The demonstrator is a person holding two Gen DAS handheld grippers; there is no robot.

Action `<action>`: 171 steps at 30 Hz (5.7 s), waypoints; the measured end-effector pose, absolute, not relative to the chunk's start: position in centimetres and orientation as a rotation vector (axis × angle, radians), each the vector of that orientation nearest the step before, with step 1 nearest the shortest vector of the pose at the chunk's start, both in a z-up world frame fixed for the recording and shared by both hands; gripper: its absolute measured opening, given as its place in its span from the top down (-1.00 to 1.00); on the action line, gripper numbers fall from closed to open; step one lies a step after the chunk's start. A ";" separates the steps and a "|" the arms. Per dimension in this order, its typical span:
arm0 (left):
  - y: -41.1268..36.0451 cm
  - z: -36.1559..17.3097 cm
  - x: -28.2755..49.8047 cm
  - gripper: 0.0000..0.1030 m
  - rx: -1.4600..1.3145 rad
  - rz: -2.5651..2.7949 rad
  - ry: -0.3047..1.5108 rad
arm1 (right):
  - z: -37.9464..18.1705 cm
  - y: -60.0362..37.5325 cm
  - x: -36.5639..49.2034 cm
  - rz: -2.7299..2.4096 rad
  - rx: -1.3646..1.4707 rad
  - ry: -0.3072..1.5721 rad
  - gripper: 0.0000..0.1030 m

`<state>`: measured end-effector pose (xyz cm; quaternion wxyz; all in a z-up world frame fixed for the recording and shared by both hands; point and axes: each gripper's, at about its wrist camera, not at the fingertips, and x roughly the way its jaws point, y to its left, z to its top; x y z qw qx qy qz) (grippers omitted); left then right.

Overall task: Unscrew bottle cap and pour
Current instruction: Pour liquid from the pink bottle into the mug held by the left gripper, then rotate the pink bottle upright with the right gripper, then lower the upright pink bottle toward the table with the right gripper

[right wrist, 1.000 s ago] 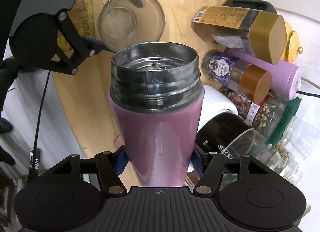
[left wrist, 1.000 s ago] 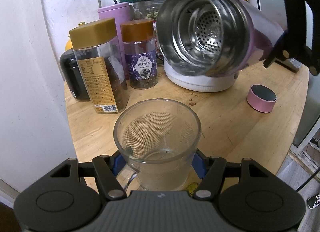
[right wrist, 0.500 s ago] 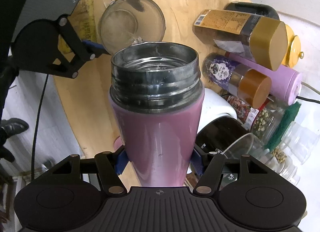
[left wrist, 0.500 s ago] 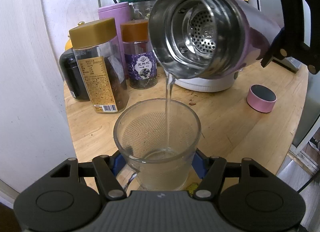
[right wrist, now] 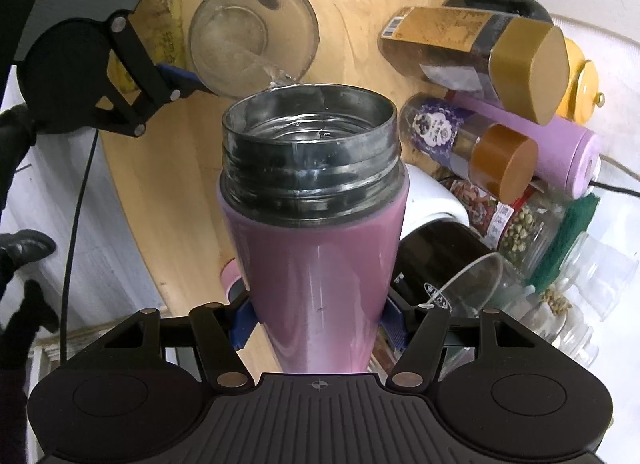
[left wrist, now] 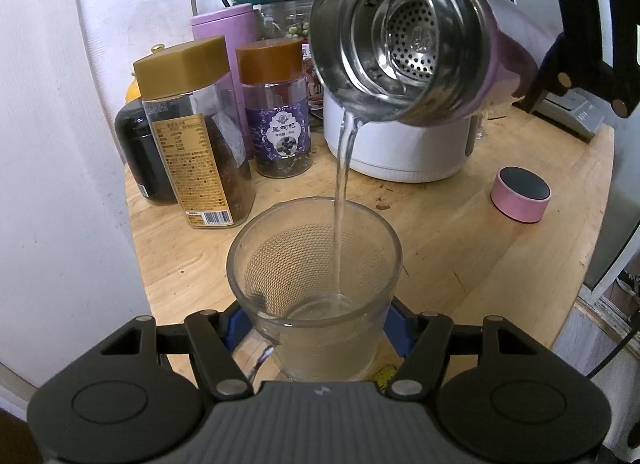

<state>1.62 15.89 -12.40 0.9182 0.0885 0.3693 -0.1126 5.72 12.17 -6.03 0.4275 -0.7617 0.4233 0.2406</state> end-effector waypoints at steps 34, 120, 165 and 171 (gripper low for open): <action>15.6 -12.2 2.0 -0.33 0.194 -0.221 0.779 | -5.6 11.0 6.2 0.657 -1.626 1.081 -0.23; 15.7 -11.9 3.1 -0.33 0.157 -0.118 0.813 | -5.1 0.2 6.8 0.623 -0.366 0.764 -0.23; 16.6 -11.8 5.3 -0.34 0.138 -0.083 0.807 | -6.0 0.7 7.4 0.571 -0.232 0.703 -0.24; 16.8 -11.8 5.1 -0.34 0.139 -0.083 0.807 | -5.9 0.9 7.6 0.568 -0.239 0.715 -0.25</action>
